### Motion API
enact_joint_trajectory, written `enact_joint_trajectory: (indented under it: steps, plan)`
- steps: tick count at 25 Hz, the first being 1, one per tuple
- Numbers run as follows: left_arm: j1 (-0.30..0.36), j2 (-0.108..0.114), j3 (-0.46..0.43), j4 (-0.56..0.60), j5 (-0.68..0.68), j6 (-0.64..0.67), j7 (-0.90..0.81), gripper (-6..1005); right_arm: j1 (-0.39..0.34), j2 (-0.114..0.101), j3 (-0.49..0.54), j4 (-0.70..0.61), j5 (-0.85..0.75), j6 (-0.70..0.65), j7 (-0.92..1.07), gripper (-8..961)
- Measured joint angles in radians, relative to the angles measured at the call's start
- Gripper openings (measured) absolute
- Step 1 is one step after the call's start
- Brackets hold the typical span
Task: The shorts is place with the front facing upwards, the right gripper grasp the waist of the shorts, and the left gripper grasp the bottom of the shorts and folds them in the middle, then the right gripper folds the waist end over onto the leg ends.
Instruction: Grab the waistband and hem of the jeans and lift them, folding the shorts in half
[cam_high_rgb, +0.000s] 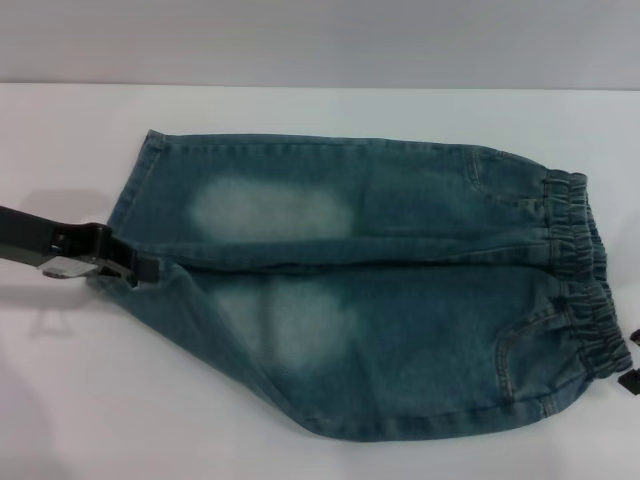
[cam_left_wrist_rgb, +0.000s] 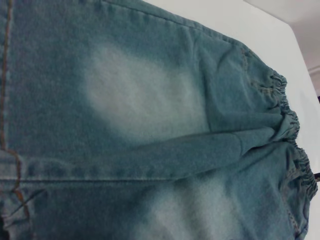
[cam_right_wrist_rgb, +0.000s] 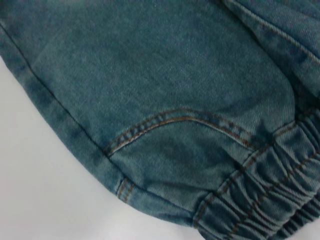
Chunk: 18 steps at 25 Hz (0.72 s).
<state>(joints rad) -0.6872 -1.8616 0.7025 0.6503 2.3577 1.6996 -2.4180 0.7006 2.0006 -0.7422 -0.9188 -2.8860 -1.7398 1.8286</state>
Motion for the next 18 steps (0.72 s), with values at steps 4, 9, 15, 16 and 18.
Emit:
enact_joint_trajectory:
  steps: [4, 9, 15, 16, 18]
  plan:
    - [-0.007, -0.001, 0.0, 0.0, 0.0, 0.0, -0.001, 76, 0.007, 0.002, 0.0, 0.01, 0.007, 0.002, -0.003, 635]
    - [-0.01, -0.002, 0.0, -0.001, 0.0, -0.005, -0.003, 79, 0.01, 0.007, 0.0, 0.011, 0.03, 0.0, -0.01, 633]
    - [-0.011, -0.002, 0.0, 0.0, 0.0, -0.006, -0.005, 82, 0.01, 0.005, 0.002, 0.011, 0.068, -0.008, -0.025, 631]
    - [-0.011, -0.002, 0.0, 0.0, 0.0, -0.006, -0.005, 83, 0.008, 0.002, 0.002, 0.011, 0.081, -0.011, -0.028, 630]
    - [-0.011, -0.001, 0.0, 0.0, 0.0, -0.006, -0.005, 84, 0.005, -0.002, 0.001, 0.011, 0.099, -0.018, -0.032, 630]
